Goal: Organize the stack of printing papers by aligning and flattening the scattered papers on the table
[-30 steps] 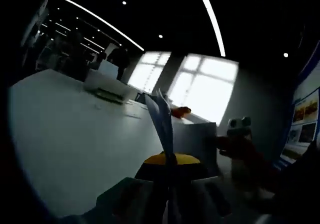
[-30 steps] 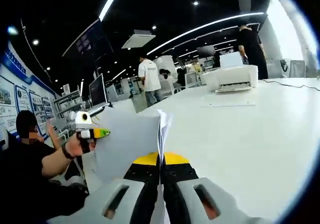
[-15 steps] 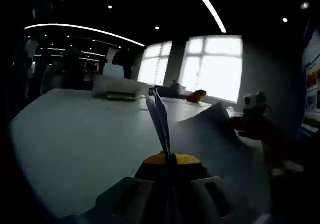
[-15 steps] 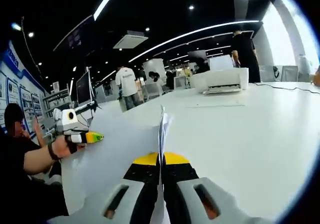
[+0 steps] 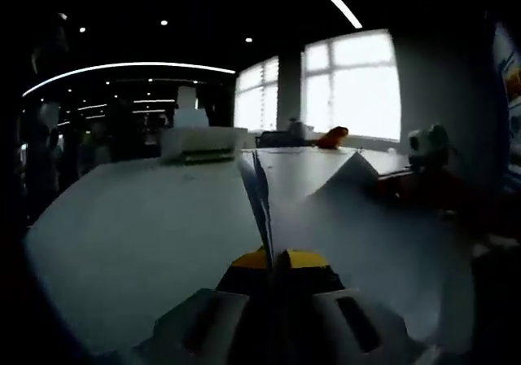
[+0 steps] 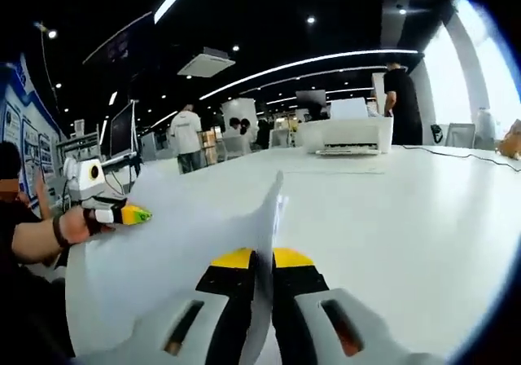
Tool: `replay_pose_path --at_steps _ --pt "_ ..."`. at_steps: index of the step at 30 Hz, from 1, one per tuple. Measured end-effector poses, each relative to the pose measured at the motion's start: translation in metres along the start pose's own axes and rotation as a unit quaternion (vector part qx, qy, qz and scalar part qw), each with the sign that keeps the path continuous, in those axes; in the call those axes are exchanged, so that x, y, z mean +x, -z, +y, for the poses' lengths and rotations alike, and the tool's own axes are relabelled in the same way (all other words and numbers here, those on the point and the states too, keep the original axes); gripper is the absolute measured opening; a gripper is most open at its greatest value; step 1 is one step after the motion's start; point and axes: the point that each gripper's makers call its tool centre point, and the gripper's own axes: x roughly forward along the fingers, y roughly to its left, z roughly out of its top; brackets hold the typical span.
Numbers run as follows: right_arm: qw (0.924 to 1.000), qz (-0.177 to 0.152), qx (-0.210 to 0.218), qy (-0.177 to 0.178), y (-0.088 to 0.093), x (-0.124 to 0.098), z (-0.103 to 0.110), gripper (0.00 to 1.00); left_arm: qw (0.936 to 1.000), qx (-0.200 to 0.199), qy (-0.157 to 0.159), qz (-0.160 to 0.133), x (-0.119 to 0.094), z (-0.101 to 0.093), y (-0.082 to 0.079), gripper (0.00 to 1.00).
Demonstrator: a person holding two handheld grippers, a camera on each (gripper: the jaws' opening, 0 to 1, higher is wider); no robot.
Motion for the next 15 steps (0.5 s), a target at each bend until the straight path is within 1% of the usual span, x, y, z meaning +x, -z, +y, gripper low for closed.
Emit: replay_pose_path --at_steps 2,4,5,10,15 --pt "0.9997 0.003 -0.024 0.005 0.001 0.001 -0.001 0.07 0.9999 0.013 -0.008 0.007 0.0 0.003 0.003 0.12" --pt "0.9985 0.014 -0.05 0.016 0.007 0.003 -0.004 0.1 0.9998 0.014 -0.011 0.009 0.0 0.005 0.004 0.13" --pt "0.9983 0.016 -0.054 0.017 0.008 0.003 -0.005 0.11 0.9998 0.013 -0.011 0.009 -0.001 0.004 0.004 0.13" --pt "0.9981 0.022 -0.056 0.016 0.01 0.006 -0.007 0.14 0.9995 0.021 -0.019 0.013 -0.001 0.007 0.006 0.15" --pt "0.9983 0.026 -0.048 0.019 0.011 0.008 -0.012 0.17 0.9982 0.038 -0.038 0.024 -0.001 0.013 0.011 0.19"
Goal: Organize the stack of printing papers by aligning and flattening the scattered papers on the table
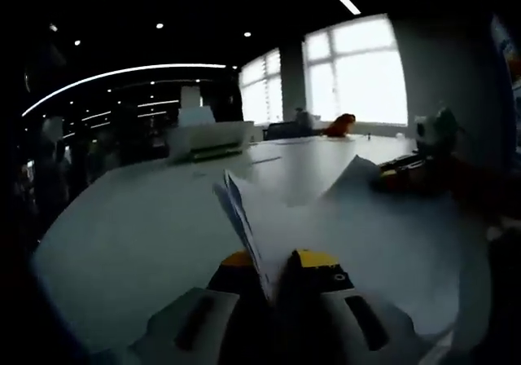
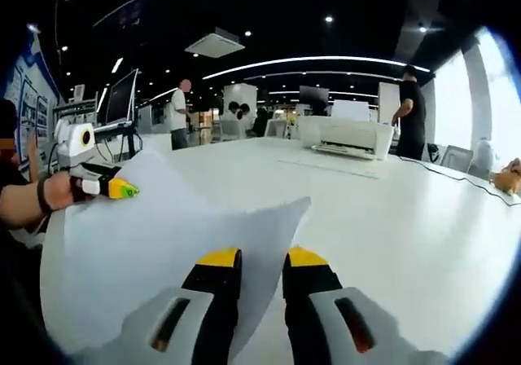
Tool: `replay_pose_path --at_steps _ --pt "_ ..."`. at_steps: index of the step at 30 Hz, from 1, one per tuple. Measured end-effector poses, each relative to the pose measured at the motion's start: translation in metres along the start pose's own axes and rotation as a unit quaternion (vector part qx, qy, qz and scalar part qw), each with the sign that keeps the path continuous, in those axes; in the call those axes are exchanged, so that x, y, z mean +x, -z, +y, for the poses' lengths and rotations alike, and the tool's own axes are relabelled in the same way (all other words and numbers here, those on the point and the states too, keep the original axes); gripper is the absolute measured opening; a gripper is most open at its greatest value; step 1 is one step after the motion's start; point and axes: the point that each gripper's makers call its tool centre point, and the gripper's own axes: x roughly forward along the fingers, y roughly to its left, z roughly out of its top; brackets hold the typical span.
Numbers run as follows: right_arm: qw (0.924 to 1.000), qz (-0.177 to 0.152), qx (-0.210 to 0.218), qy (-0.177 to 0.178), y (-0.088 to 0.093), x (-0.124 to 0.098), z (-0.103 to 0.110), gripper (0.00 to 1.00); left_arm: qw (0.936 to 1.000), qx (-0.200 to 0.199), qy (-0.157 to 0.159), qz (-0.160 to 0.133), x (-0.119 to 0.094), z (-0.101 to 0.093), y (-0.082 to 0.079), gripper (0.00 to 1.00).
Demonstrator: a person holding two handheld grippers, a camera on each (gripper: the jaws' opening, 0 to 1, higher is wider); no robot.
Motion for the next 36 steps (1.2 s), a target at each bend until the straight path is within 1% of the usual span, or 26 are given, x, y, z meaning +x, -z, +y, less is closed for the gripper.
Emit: replay_pose_path --at_steps 5,10,14,24,30,36 --pt "0.9997 0.017 -0.013 0.01 0.006 0.003 -0.001 0.18 0.9997 0.015 -0.015 0.012 0.0 0.003 0.004 0.23" --pt "0.9993 0.021 -0.022 0.022 0.007 0.003 -0.005 0.22 0.9993 0.023 -0.023 0.016 0.0 0.005 0.006 0.25" --pt "0.999 0.023 -0.02 0.032 0.008 0.002 -0.008 0.27 0.9994 0.017 -0.027 0.015 -0.001 0.007 0.005 0.27" --pt "0.9989 0.025 -0.018 0.035 0.009 0.002 -0.008 0.29 0.9991 -0.003 -0.041 0.013 -0.003 0.013 0.005 0.34" --pt "0.9987 0.027 -0.013 0.041 0.01 0.002 -0.009 0.32 0.9987 -0.007 -0.047 0.016 -0.003 0.015 0.005 0.36" --pt "0.9985 0.027 -0.018 0.044 0.009 0.002 -0.008 0.34 0.9983 -0.01 -0.055 0.016 -0.004 0.018 0.005 0.37"
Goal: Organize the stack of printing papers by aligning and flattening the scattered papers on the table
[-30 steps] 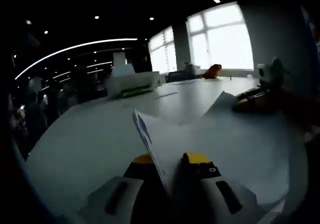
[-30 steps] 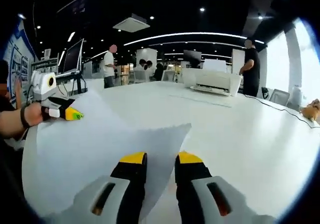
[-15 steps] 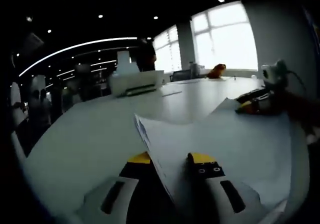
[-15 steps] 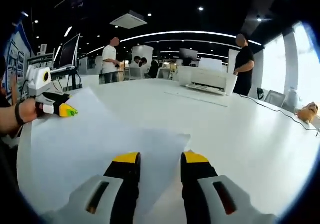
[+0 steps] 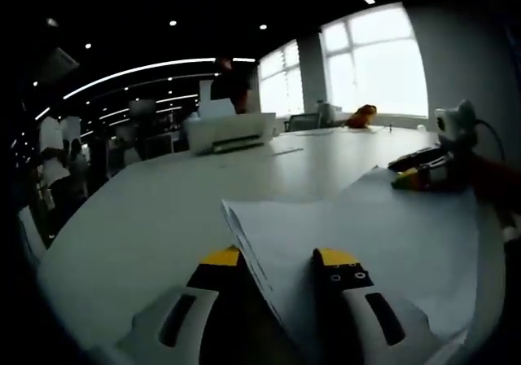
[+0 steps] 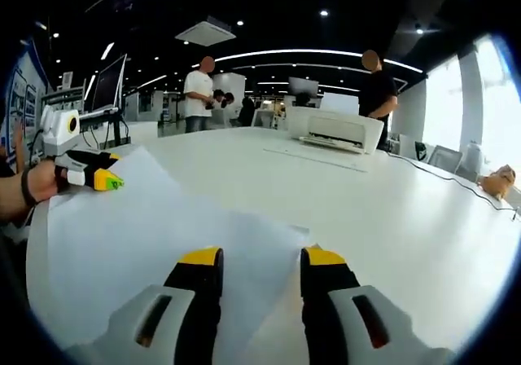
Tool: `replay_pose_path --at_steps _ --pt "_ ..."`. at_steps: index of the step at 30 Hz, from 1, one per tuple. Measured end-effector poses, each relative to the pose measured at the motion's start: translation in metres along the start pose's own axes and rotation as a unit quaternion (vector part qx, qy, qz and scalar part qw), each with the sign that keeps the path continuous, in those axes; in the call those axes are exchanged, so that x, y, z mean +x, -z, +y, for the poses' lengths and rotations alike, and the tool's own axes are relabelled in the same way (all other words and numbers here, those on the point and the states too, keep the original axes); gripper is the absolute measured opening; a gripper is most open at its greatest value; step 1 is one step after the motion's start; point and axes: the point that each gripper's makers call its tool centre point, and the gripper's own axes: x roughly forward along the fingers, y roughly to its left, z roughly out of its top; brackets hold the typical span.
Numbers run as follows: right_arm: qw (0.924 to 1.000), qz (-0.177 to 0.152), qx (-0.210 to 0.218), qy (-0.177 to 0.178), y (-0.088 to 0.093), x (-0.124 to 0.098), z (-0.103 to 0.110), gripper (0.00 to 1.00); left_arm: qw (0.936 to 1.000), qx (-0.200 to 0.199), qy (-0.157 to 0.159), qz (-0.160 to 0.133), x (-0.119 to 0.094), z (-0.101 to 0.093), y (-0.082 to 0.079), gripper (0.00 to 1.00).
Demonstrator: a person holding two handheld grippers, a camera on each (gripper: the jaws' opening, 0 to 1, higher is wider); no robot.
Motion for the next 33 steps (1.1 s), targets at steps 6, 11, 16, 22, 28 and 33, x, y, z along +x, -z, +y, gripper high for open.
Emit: replay_pose_path --at_steps 6,11,16,22,28,33 --pt "1.0 -0.001 -0.001 0.001 -0.0004 -0.0005 0.0001 0.35 0.9999 -0.01 -0.005 -0.006 -0.0016 0.0029 -0.002 0.37" --pt "1.0 -0.002 -0.006 0.002 -0.0005 -0.0008 0.0014 0.35 0.9997 -0.021 -0.005 -0.012 -0.0023 0.0034 -0.0041 0.38" --pt "1.0 -0.001 -0.008 0.001 -0.0003 -0.0003 0.0023 0.35 0.9995 -0.025 -0.012 -0.012 -0.0031 0.007 -0.0039 0.39" --pt "0.9999 -0.001 -0.01 0.0 -0.0005 0.0005 0.0036 0.35 0.9994 -0.031 -0.01 -0.013 -0.0029 0.0066 -0.0045 0.39" --pt "0.9999 -0.004 -0.015 0.003 -0.0016 0.0006 0.0033 0.36 0.9994 -0.032 -0.008 -0.013 -0.0027 0.0056 -0.0044 0.4" --pt "0.9999 -0.01 -0.011 0.005 -0.0037 -0.002 0.0019 0.39 0.9989 -0.038 -0.015 -0.023 -0.006 0.0109 -0.0079 0.4"
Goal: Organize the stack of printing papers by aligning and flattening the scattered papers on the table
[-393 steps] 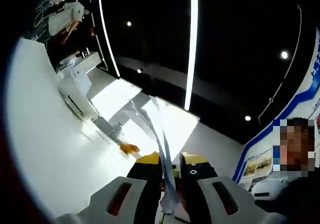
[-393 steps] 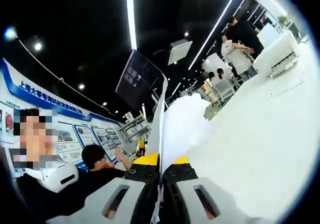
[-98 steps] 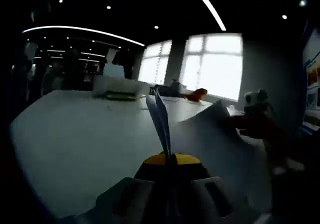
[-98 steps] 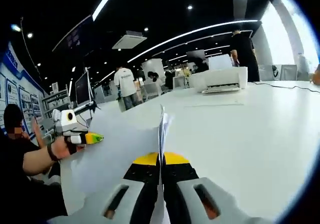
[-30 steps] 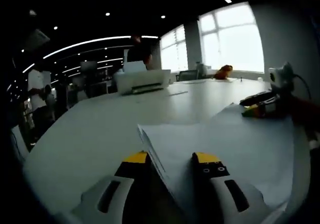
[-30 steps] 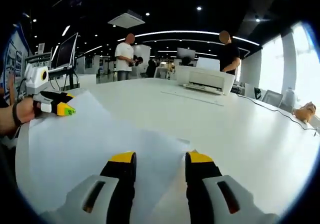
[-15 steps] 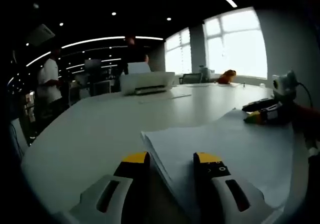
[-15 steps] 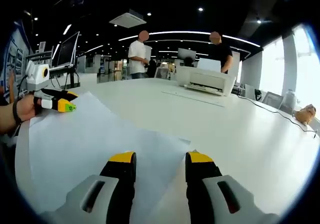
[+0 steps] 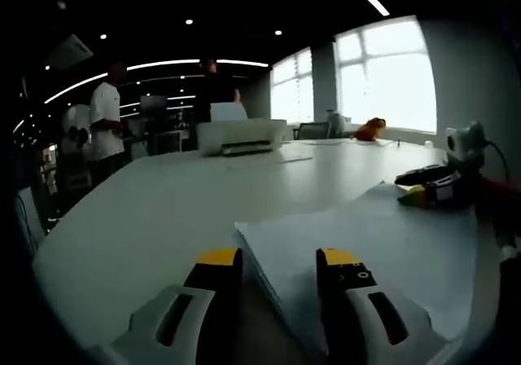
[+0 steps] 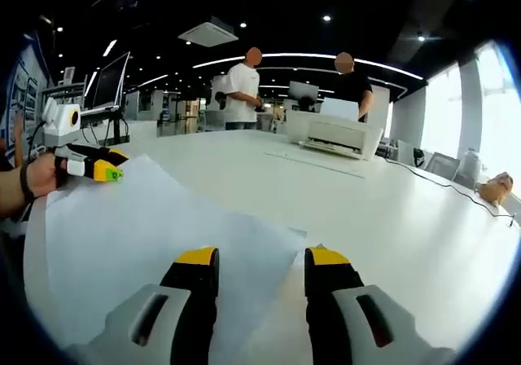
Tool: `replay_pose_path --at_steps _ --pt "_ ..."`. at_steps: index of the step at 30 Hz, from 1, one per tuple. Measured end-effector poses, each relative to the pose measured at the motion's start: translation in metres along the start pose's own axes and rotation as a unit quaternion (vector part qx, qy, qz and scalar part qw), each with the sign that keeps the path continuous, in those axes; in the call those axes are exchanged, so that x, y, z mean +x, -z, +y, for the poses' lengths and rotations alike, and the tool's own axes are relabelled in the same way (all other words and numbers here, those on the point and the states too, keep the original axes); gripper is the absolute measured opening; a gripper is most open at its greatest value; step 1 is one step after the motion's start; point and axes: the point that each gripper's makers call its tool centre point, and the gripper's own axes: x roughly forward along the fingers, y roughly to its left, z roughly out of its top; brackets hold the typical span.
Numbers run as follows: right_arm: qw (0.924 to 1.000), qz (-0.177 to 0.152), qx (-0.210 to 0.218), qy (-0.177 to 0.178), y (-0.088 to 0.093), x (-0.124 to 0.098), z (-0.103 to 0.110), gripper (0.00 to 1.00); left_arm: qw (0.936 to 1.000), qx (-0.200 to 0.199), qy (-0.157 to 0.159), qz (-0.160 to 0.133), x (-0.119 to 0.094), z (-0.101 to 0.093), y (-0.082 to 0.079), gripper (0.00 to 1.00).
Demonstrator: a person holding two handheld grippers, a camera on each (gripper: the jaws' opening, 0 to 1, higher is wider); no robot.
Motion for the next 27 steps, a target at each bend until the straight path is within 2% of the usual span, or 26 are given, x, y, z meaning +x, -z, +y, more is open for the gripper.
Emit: replay_pose_path --at_steps 4,7,13,18,22,27 --pt "0.9998 -0.014 0.014 -0.002 -0.005 -0.002 -0.001 0.46 0.9996 -0.015 0.008 -0.021 -0.004 0.001 -0.007 0.42" --pt "0.9995 -0.021 0.023 -0.007 -0.007 -0.005 0.0 0.54 0.9994 -0.018 0.014 -0.024 -0.005 0.0 -0.008 0.46" --pt "0.9975 -0.036 0.061 -0.009 -0.012 -0.012 -0.007 0.66 0.9985 -0.016 0.046 -0.025 -0.007 -0.008 -0.008 0.61" --pt "0.9939 -0.044 0.101 -0.01 -0.015 -0.016 -0.014 0.77 0.9975 -0.026 0.054 -0.037 -0.01 -0.007 -0.013 0.72" --pt "0.993 -0.05 0.107 -0.008 -0.017 -0.02 -0.016 0.85 0.9972 -0.028 0.054 -0.043 -0.012 -0.006 -0.015 0.82" --pt "0.9931 -0.061 0.1 -0.008 -0.023 -0.03 -0.015 0.9 0.997 -0.028 0.057 -0.045 -0.013 -0.007 -0.016 0.94"
